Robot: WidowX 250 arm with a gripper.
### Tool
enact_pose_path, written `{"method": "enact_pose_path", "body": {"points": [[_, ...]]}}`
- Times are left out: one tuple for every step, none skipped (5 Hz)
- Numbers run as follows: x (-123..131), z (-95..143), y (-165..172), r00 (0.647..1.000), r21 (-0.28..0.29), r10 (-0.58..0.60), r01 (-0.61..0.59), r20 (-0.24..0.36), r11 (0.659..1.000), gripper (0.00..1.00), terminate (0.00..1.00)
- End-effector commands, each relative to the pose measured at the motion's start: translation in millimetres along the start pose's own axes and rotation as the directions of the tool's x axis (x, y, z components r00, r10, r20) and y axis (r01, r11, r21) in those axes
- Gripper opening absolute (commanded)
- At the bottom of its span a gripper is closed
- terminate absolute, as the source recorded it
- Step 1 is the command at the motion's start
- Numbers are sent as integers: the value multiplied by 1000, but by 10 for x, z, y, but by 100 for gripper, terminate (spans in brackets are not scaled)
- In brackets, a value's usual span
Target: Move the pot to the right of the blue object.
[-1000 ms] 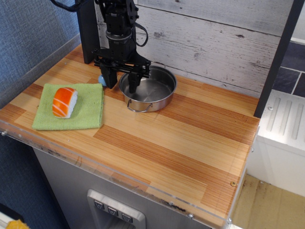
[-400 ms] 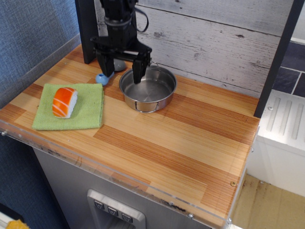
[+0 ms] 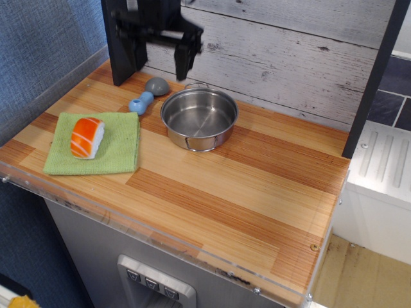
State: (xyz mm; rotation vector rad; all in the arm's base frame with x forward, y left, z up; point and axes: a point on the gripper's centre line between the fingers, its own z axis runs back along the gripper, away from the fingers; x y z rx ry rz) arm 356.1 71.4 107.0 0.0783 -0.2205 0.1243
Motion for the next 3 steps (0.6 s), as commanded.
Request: {"method": "enact_pose_path", "body": {"points": [[-35, 173, 38, 999, 6, 4, -4, 47, 1000, 100, 0], [-35, 173, 38, 999, 6, 4, -4, 47, 1000, 100, 0], [-35, 173, 38, 999, 6, 4, -4, 47, 1000, 100, 100]]}}
